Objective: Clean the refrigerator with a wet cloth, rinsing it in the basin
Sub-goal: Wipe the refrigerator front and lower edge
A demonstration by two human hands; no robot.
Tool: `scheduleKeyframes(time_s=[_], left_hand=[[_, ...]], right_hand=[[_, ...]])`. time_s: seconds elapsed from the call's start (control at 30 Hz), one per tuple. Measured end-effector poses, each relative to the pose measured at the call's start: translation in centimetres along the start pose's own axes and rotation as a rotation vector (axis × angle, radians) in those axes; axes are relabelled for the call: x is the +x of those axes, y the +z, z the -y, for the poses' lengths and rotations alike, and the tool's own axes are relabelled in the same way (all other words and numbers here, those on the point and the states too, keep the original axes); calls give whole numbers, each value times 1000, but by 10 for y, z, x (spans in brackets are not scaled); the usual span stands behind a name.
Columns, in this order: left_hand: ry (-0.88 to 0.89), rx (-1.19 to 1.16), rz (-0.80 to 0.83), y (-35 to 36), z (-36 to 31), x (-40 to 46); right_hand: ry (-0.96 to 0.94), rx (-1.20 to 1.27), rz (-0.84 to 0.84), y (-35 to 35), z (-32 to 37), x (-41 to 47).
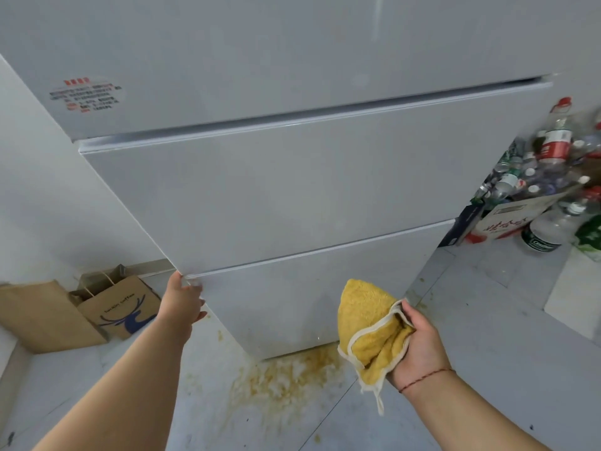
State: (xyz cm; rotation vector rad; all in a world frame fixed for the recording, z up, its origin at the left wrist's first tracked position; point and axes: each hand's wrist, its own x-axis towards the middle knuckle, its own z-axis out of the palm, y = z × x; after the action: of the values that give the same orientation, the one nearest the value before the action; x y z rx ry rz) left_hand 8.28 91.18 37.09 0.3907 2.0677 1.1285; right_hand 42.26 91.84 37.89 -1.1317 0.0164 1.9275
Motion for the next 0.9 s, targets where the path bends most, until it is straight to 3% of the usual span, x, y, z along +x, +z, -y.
scheduleKeyframes(time_s=[0.3, 0.53, 0.67, 0.9], left_hand=[[65, 131, -105, 6, 13, 13], [136, 172, -160, 3, 40, -59], [76, 91, -259, 9, 56, -105], [65, -2, -315, 12, 88, -154]], right_hand=[[-117, -104, -73, -35, 66, 1], [-374, -277, -188, -25, 123, 8], [-661, -578, -291, -15, 157, 27], [-924, -1390, -196, 5, 161, 69]])
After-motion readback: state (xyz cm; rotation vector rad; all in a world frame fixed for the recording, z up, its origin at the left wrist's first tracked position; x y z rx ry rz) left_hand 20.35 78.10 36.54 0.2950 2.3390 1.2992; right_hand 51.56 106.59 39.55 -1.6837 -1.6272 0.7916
